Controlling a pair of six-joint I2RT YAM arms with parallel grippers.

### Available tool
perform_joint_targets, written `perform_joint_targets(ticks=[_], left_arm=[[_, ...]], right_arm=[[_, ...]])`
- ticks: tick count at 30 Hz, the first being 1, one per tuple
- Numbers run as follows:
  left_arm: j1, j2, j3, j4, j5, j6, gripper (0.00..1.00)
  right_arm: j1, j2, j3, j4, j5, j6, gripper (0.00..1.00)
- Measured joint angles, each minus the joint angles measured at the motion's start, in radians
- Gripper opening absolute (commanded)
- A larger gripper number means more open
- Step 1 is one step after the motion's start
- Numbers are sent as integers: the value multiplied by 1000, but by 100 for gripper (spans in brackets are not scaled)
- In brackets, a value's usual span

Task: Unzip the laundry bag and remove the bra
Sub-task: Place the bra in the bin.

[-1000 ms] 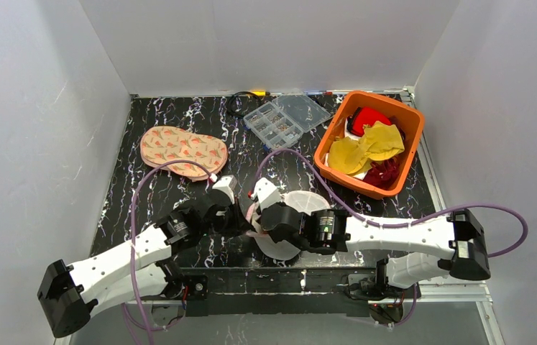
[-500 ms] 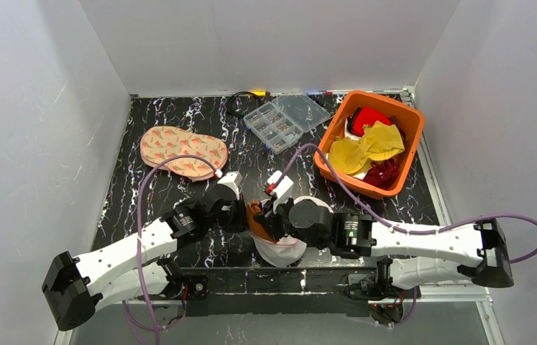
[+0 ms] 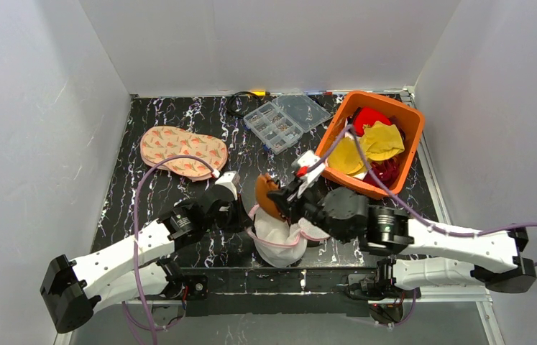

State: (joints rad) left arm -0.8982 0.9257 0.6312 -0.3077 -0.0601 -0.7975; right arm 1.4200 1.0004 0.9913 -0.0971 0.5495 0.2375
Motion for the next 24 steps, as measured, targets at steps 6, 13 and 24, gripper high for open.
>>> perform_joint_targets(ticks=[6,13,24], left_arm=[[0,0,4,-30,-18,1,0],[0,-29,24,-73,-38,13,24],[0,-87,116,-154,-60,65,78]], right_arm=[[0,-56,234,-179,123,-107,1],[0,-85,454,-358,339,-202,1],[-1,54,616,-332,812,-472,1]])
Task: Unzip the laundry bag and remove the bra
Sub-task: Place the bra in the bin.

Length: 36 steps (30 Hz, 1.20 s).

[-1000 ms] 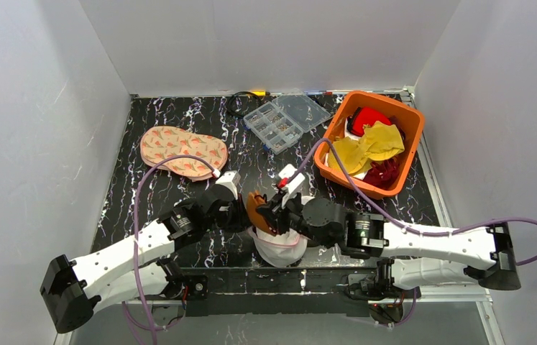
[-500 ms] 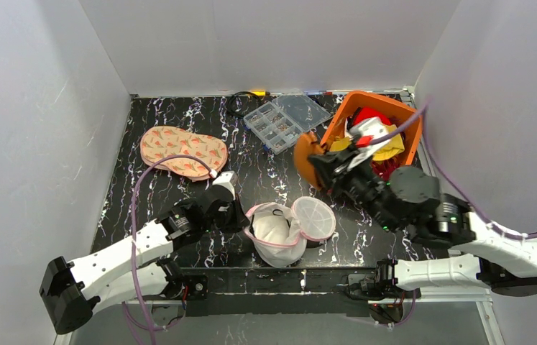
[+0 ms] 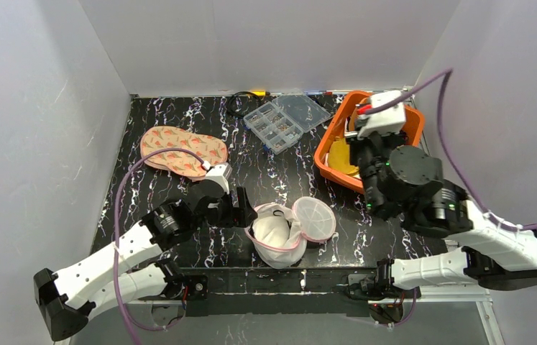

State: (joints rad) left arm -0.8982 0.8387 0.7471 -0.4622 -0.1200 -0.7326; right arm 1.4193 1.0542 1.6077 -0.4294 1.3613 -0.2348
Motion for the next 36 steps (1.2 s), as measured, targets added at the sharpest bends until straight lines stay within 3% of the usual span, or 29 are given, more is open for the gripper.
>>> perform_joint_targets(ticks=[4,7,13,17,24,27,36], left_arm=[[0,-19,47,-33,-19,8,79],[0,-47,50,-55,-36,3,79],[0,-84,41,-93,-78,-40,79],[0,-103,13,-96,-84,-76,79],[0,-105,-25,-106,-92,-123,78],[0,-107,-55,-109,-96,-133,78],[0,-166,-70,-126,-136,-139,77]], right_arm=[[-14,68,-14,155,77,-150,1],[-99,140,-5,199,77,-194,1],[-526,324,108,19,-98,0,1],[-700,374,56,-18,-180,95,1],[-948,445,-51,2,-354,341,1],[-1009,494,-80,23,-362,398,1],[-1159,623,-193,130,-428,443,1]])
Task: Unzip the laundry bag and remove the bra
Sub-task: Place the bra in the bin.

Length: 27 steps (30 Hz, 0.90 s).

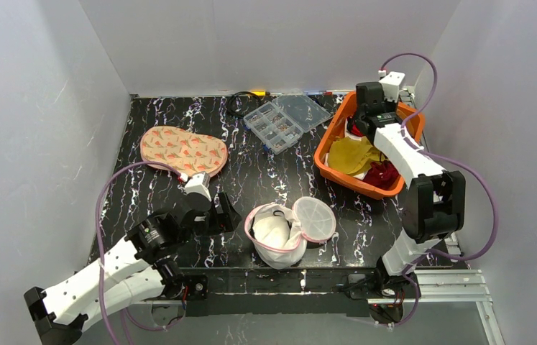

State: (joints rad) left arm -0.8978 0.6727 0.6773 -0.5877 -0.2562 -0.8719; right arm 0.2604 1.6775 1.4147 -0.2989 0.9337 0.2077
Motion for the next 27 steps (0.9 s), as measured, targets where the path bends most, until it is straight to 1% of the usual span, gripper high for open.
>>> perform_joint_targets(ticks=[4,12,13,14,15,18,20,23,25,27], left_arm=[[0,-26,-18,-3,-17,-2,77],[0,23,-29,-5,-26,-1,77],[0,27,-30,-5,-26,-1,77],[0,31,-30,-5,-27,-1,77],[0,31,-30,-4,-27,0,77],[0,34,-30,-4,-31,0,77],[0,40,-30,-4,-32,0,77],[0,51,-30,-4,-32,0,77],[0,53,-30,-4,-32,-1,77],[0,53,-30,-4,-32,-1,77]], right_arm=[[-45,17,-25,42,-25,3,1],[-35,101,-25,98,-88,11,1],[-35,116,-25,98,-97,11,4],[-36,131,-25,97,-105,12,11],[-36,146,-25,97,-112,13,22],[-35,177,-24,93,-142,18,45],[-35,182,-24,89,-163,19,57],[-36,182,-24,90,-190,23,70],[-36,182,-23,88,-210,24,85],[-36,180,-21,83,-230,31,96]])
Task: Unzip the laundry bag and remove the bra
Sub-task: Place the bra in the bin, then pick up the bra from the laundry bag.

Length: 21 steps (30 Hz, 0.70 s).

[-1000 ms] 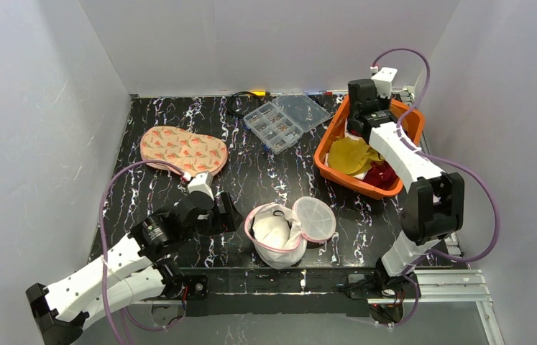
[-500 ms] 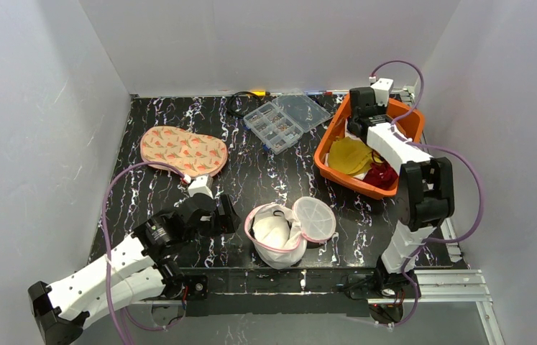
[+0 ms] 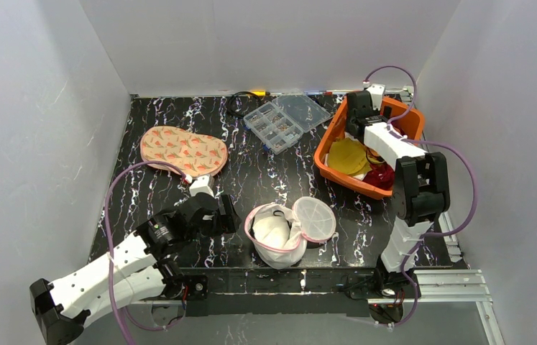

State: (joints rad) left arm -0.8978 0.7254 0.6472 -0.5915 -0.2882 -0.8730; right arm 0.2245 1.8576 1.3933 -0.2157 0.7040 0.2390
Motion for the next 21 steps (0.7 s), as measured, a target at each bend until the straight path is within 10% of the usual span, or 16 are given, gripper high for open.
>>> perform_joint_targets(ticks=[21], left_arm=[[0,-157,-75,49,47,15,78]], right_arm=[[245,-751,-114,14,-559,236,86]])
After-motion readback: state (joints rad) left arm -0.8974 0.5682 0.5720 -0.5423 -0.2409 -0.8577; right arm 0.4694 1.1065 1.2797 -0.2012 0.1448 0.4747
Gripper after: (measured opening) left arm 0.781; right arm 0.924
